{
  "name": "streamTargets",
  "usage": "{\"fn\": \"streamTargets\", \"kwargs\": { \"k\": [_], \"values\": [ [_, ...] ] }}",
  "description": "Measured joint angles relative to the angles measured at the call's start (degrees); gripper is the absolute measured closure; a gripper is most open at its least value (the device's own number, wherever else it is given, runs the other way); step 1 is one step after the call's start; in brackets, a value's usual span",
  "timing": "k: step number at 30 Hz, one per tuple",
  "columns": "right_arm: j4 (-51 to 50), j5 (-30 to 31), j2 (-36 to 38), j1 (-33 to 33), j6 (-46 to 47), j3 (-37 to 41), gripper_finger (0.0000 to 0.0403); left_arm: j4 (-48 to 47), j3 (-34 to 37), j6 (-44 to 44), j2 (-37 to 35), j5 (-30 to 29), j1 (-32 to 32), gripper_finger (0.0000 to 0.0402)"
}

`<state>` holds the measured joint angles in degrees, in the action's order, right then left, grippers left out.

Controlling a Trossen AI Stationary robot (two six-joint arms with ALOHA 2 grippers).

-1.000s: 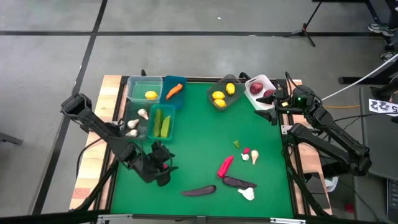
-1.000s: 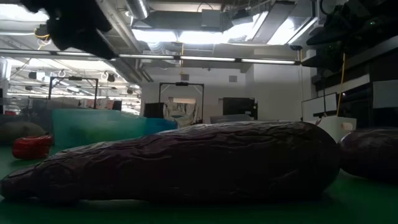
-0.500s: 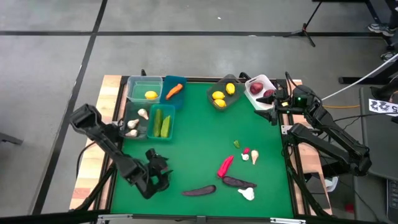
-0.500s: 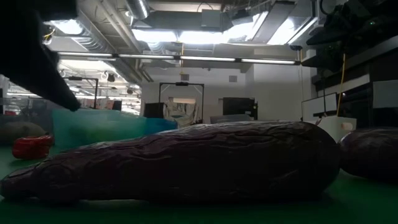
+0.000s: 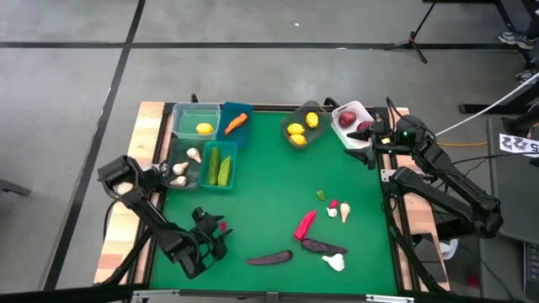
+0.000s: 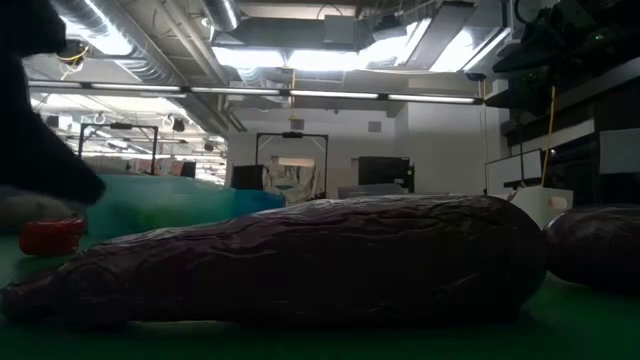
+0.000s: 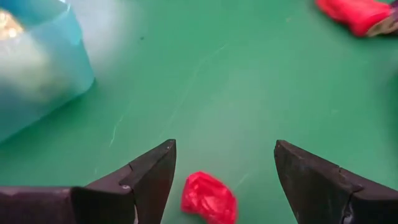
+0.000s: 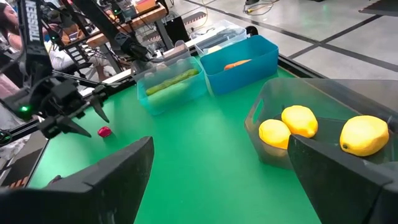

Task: Sort produce into baskets
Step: Put the red pepper into the blue bin

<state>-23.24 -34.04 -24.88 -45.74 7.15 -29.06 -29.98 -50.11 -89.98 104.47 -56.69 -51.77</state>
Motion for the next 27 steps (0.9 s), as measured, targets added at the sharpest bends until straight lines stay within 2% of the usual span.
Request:
{"fn": "streamTargets", "kwargs": {
  "k": [10, 20, 27],
  "values": [
    [0.0, 0.0, 0.0, 0.0, 0.0, 0.0, 0.0033, -0.4, 0.0, -9.9, 7.4, -1.5, -0.2, 0.0137],
    [0.0, 0.0, 0.0, 0.0, 0.0, 0.0, 0.0033, 1.9, 0.0, -15.6, 12.6, -7.2, -2.7, 0.0138],
    [-0.1, 0.0, 0.0, 0.0, 0.0, 0.0, 0.0033, 1.5, 0.0, -16.4, 12.9, -7.7, -2.7, 0.0184]
  ]
}}
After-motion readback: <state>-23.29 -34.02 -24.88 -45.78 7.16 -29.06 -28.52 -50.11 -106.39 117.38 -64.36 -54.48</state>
